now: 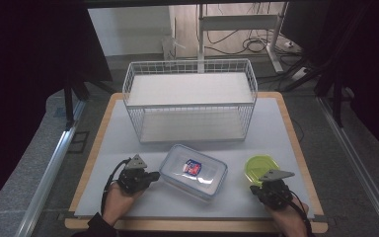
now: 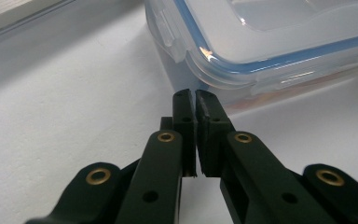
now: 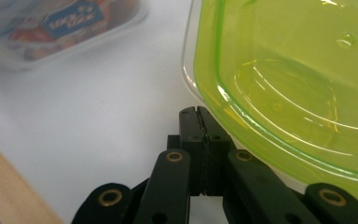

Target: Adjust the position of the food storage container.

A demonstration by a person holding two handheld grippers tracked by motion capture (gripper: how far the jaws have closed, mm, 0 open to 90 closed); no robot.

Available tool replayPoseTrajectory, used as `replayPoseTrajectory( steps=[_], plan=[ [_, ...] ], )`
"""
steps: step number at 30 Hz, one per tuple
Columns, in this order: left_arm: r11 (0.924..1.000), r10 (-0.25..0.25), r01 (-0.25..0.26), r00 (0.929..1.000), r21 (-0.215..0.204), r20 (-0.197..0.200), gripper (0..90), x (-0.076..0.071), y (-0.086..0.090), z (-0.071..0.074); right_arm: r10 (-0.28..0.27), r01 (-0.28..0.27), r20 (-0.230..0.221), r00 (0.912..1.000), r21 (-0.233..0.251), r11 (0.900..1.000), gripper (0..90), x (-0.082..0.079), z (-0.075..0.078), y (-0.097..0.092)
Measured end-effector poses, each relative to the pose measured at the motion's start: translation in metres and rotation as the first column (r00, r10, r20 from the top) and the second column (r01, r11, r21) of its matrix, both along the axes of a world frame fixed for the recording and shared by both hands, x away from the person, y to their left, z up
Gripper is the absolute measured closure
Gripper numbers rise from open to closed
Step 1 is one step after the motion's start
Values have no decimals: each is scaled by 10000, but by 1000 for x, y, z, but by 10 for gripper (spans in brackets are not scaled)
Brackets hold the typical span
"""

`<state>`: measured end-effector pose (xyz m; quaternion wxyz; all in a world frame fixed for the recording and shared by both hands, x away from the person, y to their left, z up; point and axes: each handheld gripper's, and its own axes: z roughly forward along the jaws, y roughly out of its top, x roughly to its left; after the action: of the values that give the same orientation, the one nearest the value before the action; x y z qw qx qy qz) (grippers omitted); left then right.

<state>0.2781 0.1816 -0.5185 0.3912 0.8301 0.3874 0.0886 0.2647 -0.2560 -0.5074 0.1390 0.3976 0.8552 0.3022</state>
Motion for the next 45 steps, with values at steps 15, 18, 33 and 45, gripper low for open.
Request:
replayPoseTrajectory(
  steps=[15,18,33,45],
  plan=[
    [9997,208,-209,9998,144,73,868,4,0,-1,-570,580,352,9978,-295,9979,894,33,0,-7],
    [9995,316,-316,9995,-16,-22,868,13,-2,-3,-324,324,420,9986,8,9995,894,25,5,5],
    [9998,196,-196,9997,1,-128,900,1,-8,-2,441,-440,29,9990,1598,9862,896,29,8,60],
    [9989,267,-264,9996,378,-78,900,-18,-9,-1,420,-439,160,9990,1395,9892,896,50,6,75]
  ],
)
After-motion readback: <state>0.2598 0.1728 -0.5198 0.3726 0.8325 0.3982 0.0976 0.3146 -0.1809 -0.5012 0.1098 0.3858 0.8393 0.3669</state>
